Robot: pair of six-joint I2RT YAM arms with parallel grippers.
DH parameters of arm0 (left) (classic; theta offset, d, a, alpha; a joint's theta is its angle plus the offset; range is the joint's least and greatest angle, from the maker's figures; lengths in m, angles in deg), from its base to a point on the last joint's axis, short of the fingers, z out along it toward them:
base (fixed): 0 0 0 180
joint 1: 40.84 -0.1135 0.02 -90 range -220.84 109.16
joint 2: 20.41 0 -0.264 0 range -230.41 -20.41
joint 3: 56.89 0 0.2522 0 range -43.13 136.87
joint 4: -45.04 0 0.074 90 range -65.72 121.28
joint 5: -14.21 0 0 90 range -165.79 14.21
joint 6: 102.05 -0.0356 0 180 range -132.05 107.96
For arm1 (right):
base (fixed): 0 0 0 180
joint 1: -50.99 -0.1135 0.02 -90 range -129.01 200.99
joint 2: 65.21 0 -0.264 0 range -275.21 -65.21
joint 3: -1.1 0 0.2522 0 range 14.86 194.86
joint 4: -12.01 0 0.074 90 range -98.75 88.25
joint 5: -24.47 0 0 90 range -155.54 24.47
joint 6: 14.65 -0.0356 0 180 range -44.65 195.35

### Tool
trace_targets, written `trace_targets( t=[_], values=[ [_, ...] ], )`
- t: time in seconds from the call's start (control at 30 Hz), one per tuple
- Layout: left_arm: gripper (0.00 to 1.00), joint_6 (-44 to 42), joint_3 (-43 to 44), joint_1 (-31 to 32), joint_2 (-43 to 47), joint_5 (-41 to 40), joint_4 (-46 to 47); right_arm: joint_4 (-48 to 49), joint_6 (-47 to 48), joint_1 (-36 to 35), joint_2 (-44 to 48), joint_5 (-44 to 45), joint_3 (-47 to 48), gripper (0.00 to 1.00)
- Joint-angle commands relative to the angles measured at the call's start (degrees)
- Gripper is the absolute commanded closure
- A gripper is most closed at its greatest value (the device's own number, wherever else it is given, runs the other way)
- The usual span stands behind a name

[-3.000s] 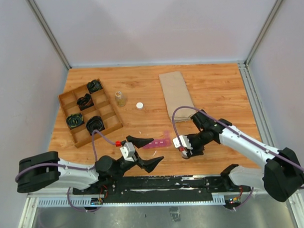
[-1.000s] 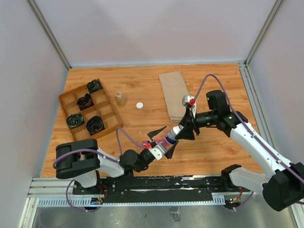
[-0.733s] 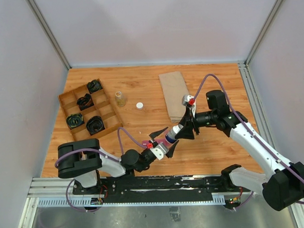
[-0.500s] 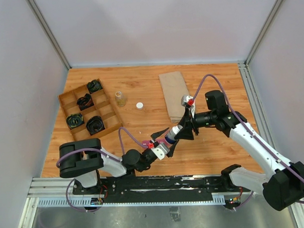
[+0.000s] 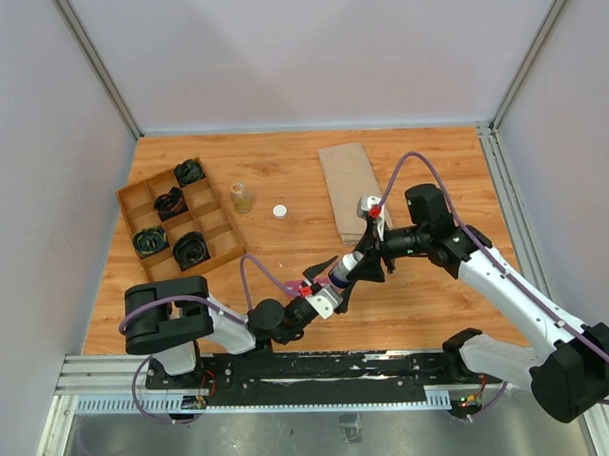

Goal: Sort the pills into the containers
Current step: Pour the pill into the pill container.

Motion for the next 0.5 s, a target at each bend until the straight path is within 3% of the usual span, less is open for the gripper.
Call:
trace_targets(
  t=[0.0,0.13,0.33,0.4,0.47],
  values=[
    [0.32,-0.94,1.34,0.51,-0.35,-2.51,13.83,-0.28,1.83,-1.94,1.34,2.13,-0.54,0.85],
    [0.33,-0.56,1.31,0.51,-0.32,-2.98,13.68,-0.35,2.63,-2.60,1.79,3.45,-0.74,0.85],
    [0.46,-0.07,1.33,0.51,0.12,-3.58,12.33,-0.54,2.81,-2.85,2.29,3.47,-0.80,0.84],
    [0.55,0.17,1.40,0.51,0.48,-2.97,11.43,-0.76,3.12,-3.16,2.30,3.02,-0.76,0.82],
    [0.70,0.61,1.60,0.51,1.08,-2.25,9.67,-1.06,3.35,-3.23,2.30,1.87,-0.65,0.70]
  ],
)
